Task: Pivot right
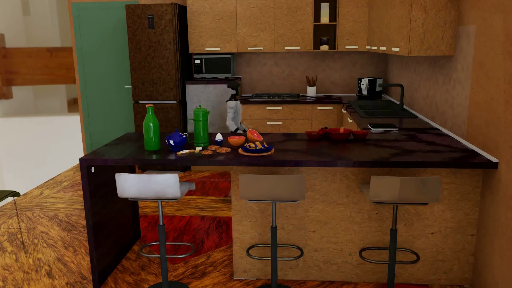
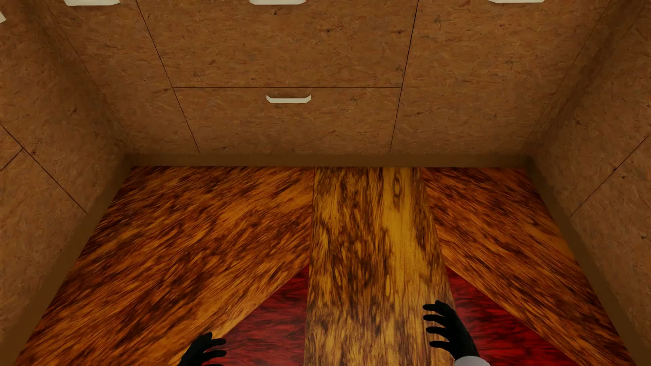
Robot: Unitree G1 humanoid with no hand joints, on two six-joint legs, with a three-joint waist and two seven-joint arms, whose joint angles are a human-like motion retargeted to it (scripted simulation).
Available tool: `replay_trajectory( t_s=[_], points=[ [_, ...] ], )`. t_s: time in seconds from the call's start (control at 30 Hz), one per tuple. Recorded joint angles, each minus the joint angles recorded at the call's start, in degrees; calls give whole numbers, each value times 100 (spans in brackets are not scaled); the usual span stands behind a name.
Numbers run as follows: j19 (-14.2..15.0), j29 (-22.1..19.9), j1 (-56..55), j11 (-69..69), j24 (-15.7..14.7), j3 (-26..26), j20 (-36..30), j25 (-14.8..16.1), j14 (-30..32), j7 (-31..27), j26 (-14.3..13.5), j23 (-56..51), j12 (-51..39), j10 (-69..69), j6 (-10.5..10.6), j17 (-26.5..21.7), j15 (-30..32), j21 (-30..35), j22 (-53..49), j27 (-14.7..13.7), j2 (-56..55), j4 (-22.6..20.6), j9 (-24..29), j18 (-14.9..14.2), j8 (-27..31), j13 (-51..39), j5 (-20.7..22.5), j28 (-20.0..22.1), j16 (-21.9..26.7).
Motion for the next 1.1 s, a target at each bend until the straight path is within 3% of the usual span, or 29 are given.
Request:
replay_trajectory(
  t_s=[0.07, 0.1, 0.13, 0.17, 0.2, 0.23, 0.27, 0.3, 0.33, 0.37, 0.4, 0.43, 0.47, 0.5, 0.53, 0.57, 0.6, 0.7, 0.77, 0.83, 0.87, 0.97, 1.0, 1.07, 1.1],
  points=[
    [29, 70, -268, 580, -187, -321, -33, -94, -224, -273, -392, 656, 314, 1840, 65, 124, 77, 152, -6, -97, -421, 152, -213, -332, 305, 674, -11, -46, 183],
    [59, 78, 64, 874, -208, -726, -44, -47, -385, -409, -355, 527, 245, 1488, 173, 243, -32, 204, 6, 72, -662, 405, -268, -536, 414, 945, 34, -47, 277],
    [24, 1, 416, 1115, -209, -1167, -50, 142, -96, -394, -366, 273, 127, 726, 284, 375, -218, 118, 163, 228, -843, 659, -273, -902, 444, 1099, 67, -57, 403],
    [165, -86, 379, 1230, -211, -1464, -13, 381, 201, -285, -323, 251, 17, 647, 264, 361, -429, 117, 146, 344, -1008, 649, -291, -1361, 462, 1087, -42, -46, 500],
    [96, -128, 413, 1320, -197, -1489, -89, 516, -23, -166, -206, 328, -198, 677, 212, 344, -779, 145, -70, 487, -1046, 687, -240, -1366, 372, 1172, -149, 10, 439],
    [31, -123, 422, 1491, -166, -1455, -77, 553, -251, -21, -198, 370, -371, 730, 65, 432, -1073, 106, -105, 676, -1152, 700, -221, -1159, 306, 1185, -270, 50, 420],
    [144, -50, 315, 1635, -85, -1318, -35, 480, -500, 34, -208, 468, -464, 961, -40, 334, -1089, 125, -159, 850, -1279, 706, -213, -824, 196, 1125, -396, 82, 242],
    [250, 39, 285, 1654, 25, -1194, -186, 343, -450, 15, -179, 463, -408, 1043, -169, 255, -800, 64, -111, 970, -1331, 626, -208, -475, 189, 1071, -467, 82, 267],
    [114, 85, 225, 1557, 155, -1116, -197, 220, -543, -47, -53, 420, -278, 1138, -242, 219, -452, 57, -119, 1026, -1360, 561, -233, -233, 244, 1036, -422, 65, 227],
    [222, 84, 126, 1313, 277, -991, -149, 154, -838, -174, 141, 473, -214, 1471, -154, 86, -113, 104, -207, 977, -1359, 454, -257, -62, 271, 1038, -333, 18, 61],
    [186, 2, 227, 1138, 353, -933, -176, 164, -813, -301, 187, 398, -206, 1371, -58, 300, -69, 144, -54, 889, -1338, 309, -223, 60, 316, 1091, -197, -96, 90],
    [253, -138, 306, 1140, 397, -1054, -182, 210, -398, -359, 200, 238, -177, 1181, -36, 424, -394, 199, 117, 782, -1343, 322, -160, -51, 324, 1131, -136, -229, 237],
    [43, -195, 422, 1529, 399, -1240, -113, 303, -108, -192, 202, 93, -162, 969, -238, 526, -956, 197, 216, 703, -1463, 317, -116, -620, 257, 1057, -278, -346, 421],
    [-31, -118, 420, 1966, 343, -1267, -52, 388, -145, -65, 252, 167, -284, 1049, -394, 404, -1335, 409, 155, 663, -1430, 375, -82, -700, 106, 929, -341, -371, 475],
    [57, 24, 387, 2153, 259, -1230, -35, 412, -190, 64, 235, 141, -341, 1116, -528, 317, -1521, 317, 65, 676, -1289, 394, -138, -438, 36, 855, -409, -316, 363],
    [405, 158, 349, 1998, 173, -1093, -181, 386, -277, 106, 228, 248, -378, 1238, -547, 145, -917, 299, -124, 641, -1262, 481, -169, -470, 33, 897, -390, -205, 194],
    [-2, 264, 405, 1889, 126, -1117, -235, 345, -313, 142, 100, 353, -317, 1263, -583, 162, -545, 157, -126, 655, -1192, 492, -164, -603, 53, 877, -368, -76, 103],
    [21, 275, 412, 1664, 286, -1104, -184, 158, -526, -188, -37, 387, -358, 1392, -104, 328, -372, 175, -2, 717, -1176, 402, -44, -454, 230, 812, -70, 190, 72],
    [62, 132, 574, 1322, 390, -1412, -18, 79, -370, -5, 51, 309, -115, 1029, 27, 352, -145, 138, -22, 704, -1090, 420, -50, -462, 343, 689, -77, 189, 279],
    [-120, 45, 762, 1407, 366, -1439, -93, 209, -321, 152, 210, 330, -290, 839, -12, 367, -466, 413, -19, 659, -1079, 426, 10, -454, 324, 583, -161, 56, 243],
    [74, 127, 724, 1415, 310, -1319, -153, 306, -417, 213, 185, 307, -335, 973, -50, 335, -210, 262, -220, 687, -1123, 457, -6, -467, 262, 552, -241, -52, 328],
    [58, 239, 480, 1358, 170, -1318, -194, 363, -287, 80, -133, 324, -222, 1570, -29, 329, -161, 165, -306, 767, -1129, 535, 46, -488, 416, 502, -39, -264, 163],
    [70, 229, 352, 1240, 179, -1254, -198, 315, -139, -66, -40, 353, -293, 1793, -12, 366, -70, 208, -326, 710, -1121, 498, 73, -447, 513, 690, 46, -313, 115],
    [102, -33, 343, 1061, 284, -1173, -181, 493, -404, -363, 116, 261, -465, 1165, 132, 440, 58, 111, -269, 283, -1147, 538, 50, -228, 532, 1036, 228, -420, 53],
    [114, -96, 447, 1060, 310, -1414, -120, 525, -339, -333, 26, 257, -300, 1032, -21, 485, 56, 241, -161, 178, -1111, 517, 62, -671, 537, 894, 164, -422, 234]
  ],
)
